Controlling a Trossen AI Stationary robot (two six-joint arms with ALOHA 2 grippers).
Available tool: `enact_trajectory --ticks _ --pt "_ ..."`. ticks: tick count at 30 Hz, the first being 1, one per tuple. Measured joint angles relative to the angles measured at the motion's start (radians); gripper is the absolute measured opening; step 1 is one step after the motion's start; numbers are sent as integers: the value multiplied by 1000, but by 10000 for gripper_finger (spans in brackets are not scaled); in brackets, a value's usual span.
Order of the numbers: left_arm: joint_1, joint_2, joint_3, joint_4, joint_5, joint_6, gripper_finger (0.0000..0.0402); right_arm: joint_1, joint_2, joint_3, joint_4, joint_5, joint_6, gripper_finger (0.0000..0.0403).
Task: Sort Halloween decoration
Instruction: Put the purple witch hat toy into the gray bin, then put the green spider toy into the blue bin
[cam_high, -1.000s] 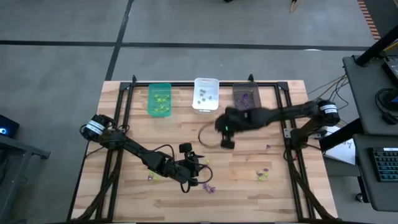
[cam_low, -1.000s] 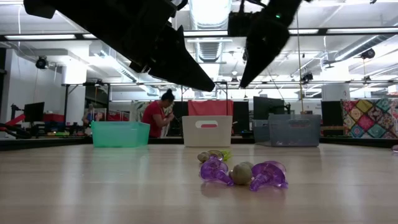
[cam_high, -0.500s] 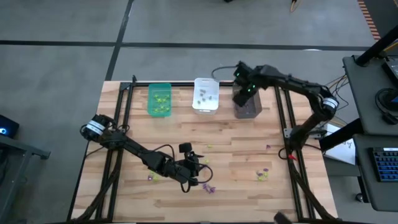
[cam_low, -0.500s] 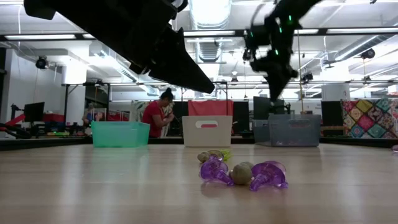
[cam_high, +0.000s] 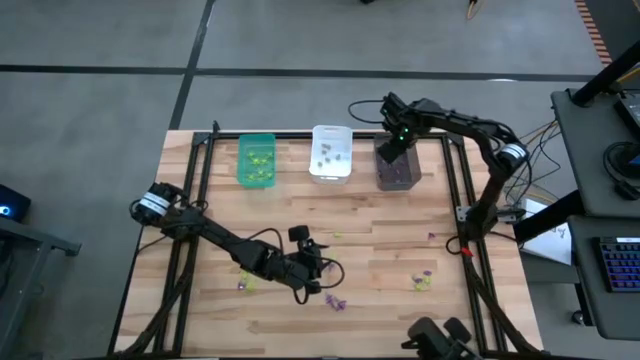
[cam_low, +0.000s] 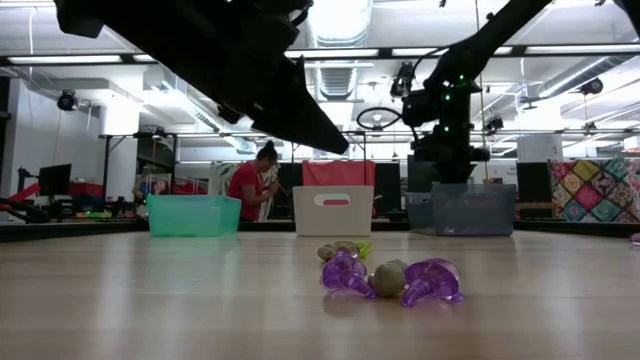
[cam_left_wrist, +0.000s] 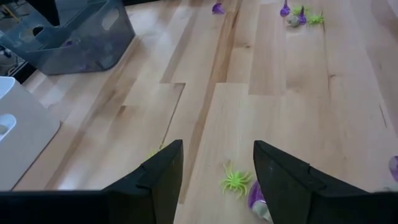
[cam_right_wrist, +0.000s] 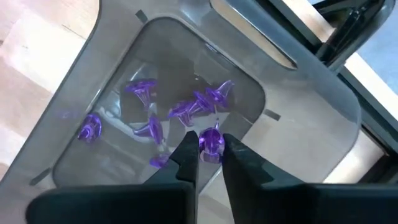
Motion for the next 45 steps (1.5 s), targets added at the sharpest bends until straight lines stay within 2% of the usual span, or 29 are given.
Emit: enact_trajectory --ticks 12,21,28,35,38,40,42,45 --pt "31 0 0 0 0 32 178 0 6 2 12 -7 -4 121" --pt "53 0 0 0 2 75 178 5 -67 2 -21 -6 2 125" --pt "84 -2 0 0 19 160 169 49 -199 3 -43 -7 28 125" --pt "122 -2 -1 0 40 257 158 146 -362 -7 -43 -6 69 125" --pt "145 -2 -8 16 114 311 157 206 -431 -17 -37 -6 86 125" --pt "165 -2 -19 45 245 349 157 251 -472 -28 -36 -5 89 125" --pt "187 0 -29 71 332 361 157 300 -507 -44 -36 2 108 125" --pt "219 0 -41 76 347 361 157 379 -550 -71 -36 4 130 125"
